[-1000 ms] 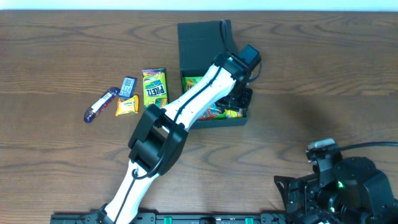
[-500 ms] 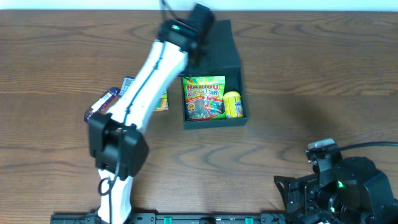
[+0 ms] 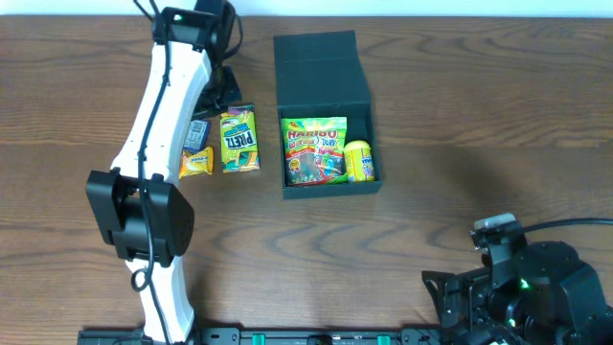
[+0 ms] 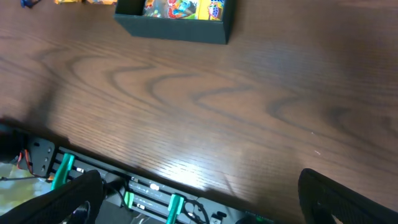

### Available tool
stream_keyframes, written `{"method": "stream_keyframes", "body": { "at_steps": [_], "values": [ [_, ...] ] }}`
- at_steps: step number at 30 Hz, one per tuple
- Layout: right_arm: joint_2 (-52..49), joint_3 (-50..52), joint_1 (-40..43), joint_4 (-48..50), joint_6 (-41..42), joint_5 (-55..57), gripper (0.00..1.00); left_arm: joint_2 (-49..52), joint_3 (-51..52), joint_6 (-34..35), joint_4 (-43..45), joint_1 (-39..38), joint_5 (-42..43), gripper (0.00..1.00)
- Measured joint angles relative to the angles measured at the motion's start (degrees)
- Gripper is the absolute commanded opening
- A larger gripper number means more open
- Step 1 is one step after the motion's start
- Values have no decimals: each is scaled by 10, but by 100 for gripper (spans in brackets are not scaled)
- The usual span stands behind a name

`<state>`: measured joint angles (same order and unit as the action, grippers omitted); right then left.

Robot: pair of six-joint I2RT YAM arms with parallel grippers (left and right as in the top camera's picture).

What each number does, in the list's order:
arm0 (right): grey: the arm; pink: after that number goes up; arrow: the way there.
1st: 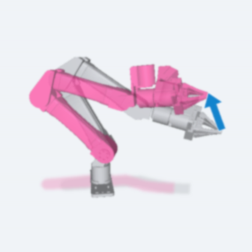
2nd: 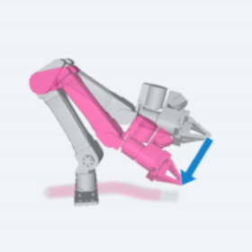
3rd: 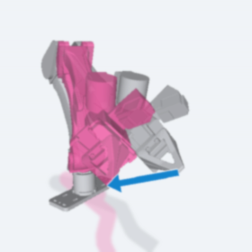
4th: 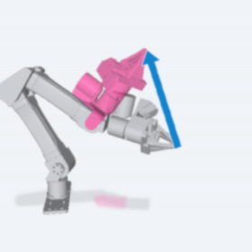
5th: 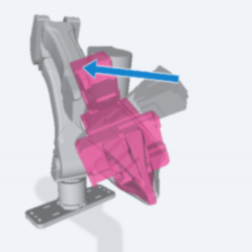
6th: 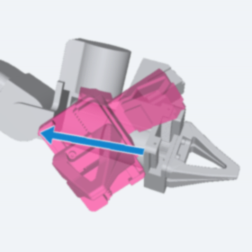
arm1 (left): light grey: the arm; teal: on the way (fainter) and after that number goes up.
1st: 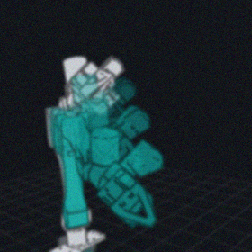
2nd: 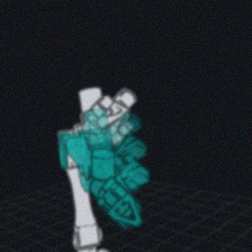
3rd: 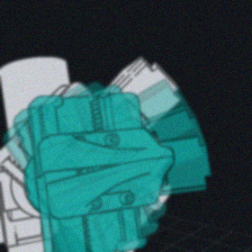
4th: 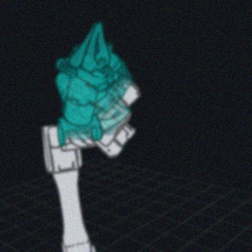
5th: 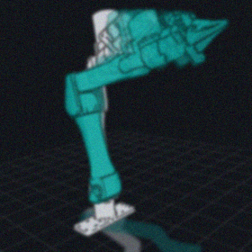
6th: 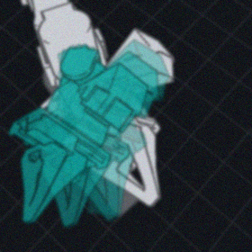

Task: Pack container
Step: 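Return the left gripper and grasp the yellow almond snack pack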

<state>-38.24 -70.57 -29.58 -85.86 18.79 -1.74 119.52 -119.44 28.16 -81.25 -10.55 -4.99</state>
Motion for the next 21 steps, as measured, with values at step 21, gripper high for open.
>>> {"method": "stream_keyframes", "body": {
  "at_steps": [21],
  "values": [
    [0, 0, 0, 0, 0, 0, 99, -165, 318, -180, 193, 66, 46, 6]
  ]
}}
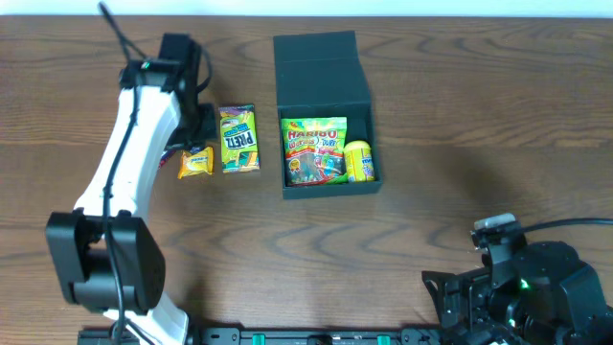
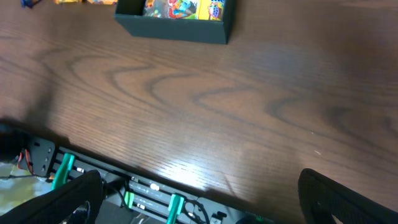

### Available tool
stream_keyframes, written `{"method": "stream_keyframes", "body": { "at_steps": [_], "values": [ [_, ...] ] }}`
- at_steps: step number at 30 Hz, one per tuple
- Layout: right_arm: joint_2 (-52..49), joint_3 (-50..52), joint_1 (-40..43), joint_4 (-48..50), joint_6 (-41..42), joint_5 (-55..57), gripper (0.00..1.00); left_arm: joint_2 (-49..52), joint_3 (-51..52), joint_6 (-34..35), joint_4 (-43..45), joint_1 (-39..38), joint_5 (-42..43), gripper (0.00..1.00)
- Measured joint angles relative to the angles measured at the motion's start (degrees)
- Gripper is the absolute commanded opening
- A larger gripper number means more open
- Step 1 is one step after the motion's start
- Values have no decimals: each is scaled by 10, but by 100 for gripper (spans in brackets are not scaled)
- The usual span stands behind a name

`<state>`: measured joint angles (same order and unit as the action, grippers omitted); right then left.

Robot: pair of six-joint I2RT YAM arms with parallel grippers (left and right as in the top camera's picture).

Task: Pack container
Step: 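Return the left gripper and grasp the yellow almond snack pack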

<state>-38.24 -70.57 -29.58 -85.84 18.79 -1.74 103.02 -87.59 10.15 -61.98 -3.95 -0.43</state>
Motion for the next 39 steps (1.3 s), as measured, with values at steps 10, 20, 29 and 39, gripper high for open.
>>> {"method": "stream_keyframes", "body": {
  "at_steps": [10, 20, 29, 39],
  "values": [
    [0, 0, 0, 0, 0, 0, 99, -2, 142, -47, 125, 20, 22, 69],
    [0, 0, 0, 0, 0, 0, 99, -2, 203, -70, 233, 21, 10, 78],
    [0, 0, 0, 0, 0, 0, 99, 3, 224, -72, 285, 31, 4, 78],
    [0, 0, 0, 0, 0, 0, 99, 55, 223, -67, 299, 32, 7, 71]
  ]
}}
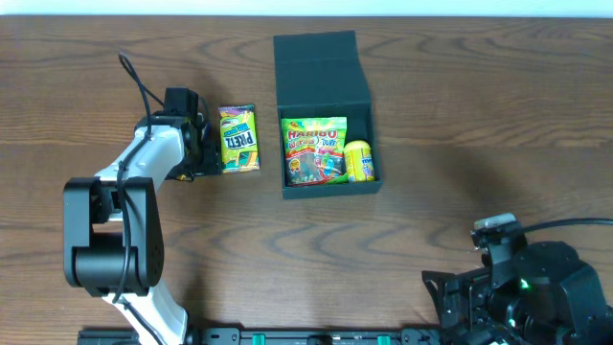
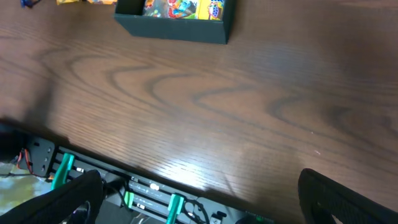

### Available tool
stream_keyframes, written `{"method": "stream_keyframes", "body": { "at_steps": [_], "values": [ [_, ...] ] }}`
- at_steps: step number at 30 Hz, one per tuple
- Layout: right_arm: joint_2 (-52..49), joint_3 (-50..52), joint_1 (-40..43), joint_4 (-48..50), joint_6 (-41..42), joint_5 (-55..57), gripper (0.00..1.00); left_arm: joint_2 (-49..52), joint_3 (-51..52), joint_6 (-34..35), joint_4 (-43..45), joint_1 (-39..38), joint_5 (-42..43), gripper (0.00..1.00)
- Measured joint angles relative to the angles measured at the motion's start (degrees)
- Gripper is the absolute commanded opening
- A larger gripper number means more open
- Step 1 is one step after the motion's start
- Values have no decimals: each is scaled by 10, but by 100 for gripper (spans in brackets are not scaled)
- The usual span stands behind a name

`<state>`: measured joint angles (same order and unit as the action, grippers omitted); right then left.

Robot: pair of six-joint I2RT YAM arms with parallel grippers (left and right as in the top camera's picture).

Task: Pack container
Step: 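Return the left gripper and grasp the yellow almond snack pack, then carry the yellow almond pack into the black box and release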

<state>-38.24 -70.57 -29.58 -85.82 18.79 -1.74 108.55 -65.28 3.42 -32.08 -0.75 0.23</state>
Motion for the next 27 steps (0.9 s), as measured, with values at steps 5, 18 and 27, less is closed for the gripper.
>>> {"method": "stream_keyframes", "body": {
  "at_steps": [5, 18, 27],
  "values": [
    [0, 0, 0, 0, 0, 0, 99, 1, 0, 10, 6, 0, 2, 63],
    [0, 0, 0, 0, 0, 0, 99, 15, -47, 28, -71, 0, 2, 49],
    [0, 0, 0, 0, 0, 0, 99, 16, -191, 28, -150, -7, 2, 44]
  ]
}}
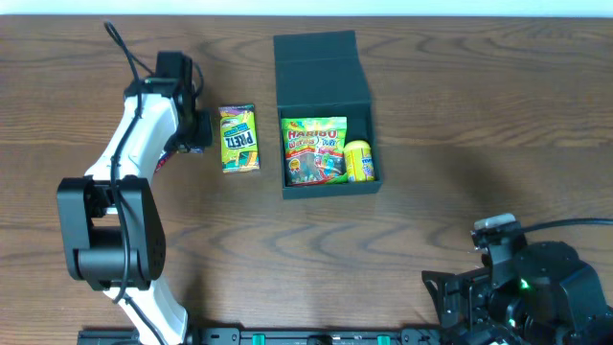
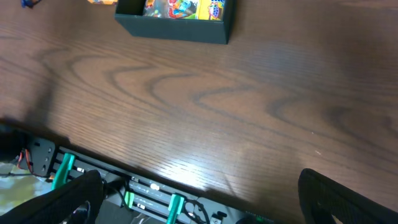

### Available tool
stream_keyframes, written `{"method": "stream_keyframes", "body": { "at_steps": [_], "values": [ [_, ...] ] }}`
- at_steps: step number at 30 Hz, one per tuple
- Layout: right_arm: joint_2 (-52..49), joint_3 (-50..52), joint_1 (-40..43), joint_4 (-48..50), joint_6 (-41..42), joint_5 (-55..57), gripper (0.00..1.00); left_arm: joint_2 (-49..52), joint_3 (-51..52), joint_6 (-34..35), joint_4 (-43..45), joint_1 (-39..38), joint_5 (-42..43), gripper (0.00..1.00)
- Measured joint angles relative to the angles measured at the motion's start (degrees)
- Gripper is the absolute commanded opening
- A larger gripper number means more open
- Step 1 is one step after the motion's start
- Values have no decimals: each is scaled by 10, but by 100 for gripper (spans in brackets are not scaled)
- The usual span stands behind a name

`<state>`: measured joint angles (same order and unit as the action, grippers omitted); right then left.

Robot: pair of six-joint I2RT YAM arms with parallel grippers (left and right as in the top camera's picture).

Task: Pack container
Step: 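Carry the yellow almond pack into the black box and release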

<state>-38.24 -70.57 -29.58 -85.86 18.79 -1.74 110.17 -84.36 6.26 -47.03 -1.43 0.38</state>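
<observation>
The dark open box (image 1: 329,185) stands at mid table with its lid (image 1: 321,67) folded back. Inside lie a Haribo bag (image 1: 314,149) and a small yellow round item (image 1: 358,161). A green-yellow packet (image 1: 238,138) lies just left of the box. My left gripper (image 1: 194,132) is beside that packet's left edge. The small yellow packet is hidden, apparently under or in the gripper. My right gripper (image 2: 199,198) rests open at the front edge, far from the box (image 2: 174,26).
The right arm (image 1: 527,287) is folded at the front right corner, above a rail with green clips (image 2: 149,199). The left arm's white link (image 1: 134,144) stretches over the table's left part. A small blue thing (image 2: 28,3) shows at the far left.
My left gripper has moved from the small yellow packet's spot toward the back. That spot is now bare wood and the packet is out of sight. The right arm is unchanged.
First my left gripper was behind a small blue packet and a small yellow packet lying left of the green-yellow one. Then it stood beside them, then down over the yellow packet. Now it has drawn back and the yellow packet no longer lies there.
</observation>
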Motion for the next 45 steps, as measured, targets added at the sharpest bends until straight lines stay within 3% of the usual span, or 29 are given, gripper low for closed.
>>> {"method": "stream_keyframes", "body": {
  "at_steps": [7, 15, 23, 34, 35, 36, 37, 42, 45],
  "values": [
    [0, 0, 0, 0, 0, 0, 99, 0, -65, 20, 2, -67, 16, 40],
    [0, 0, 0, 0, 0, 0, 99, 4, -77, 78, 84, -195, 65, 36],
    [0, 0, 0, 0, 0, 0, 99, 98, -158, 105, 88, -290, 98, 36],
    [0, 0, 0, 0, 0, 0, 99, 139, -170, 165, 114, -343, 129, 32],
    [0, 0, 0, 0, 0, 0, 99, 139, -170, 169, 120, -342, 132, 33],
    [0, 0, 0, 0, 0, 0, 99, 139, -170, 175, 127, -342, 135, 41],
    [0, 0, 0, 0, 0, 0, 99, 139, -170, 184, 132, -342, 140, 58],
    [0, 0, 0, 0, 0, 0, 99, 139, -170, 194, 132, -342, 148, 67],
    [0, 0, 0, 0, 0, 0, 99, 139, -170, 197, 130, -342, 149, 67]
  ]
}}
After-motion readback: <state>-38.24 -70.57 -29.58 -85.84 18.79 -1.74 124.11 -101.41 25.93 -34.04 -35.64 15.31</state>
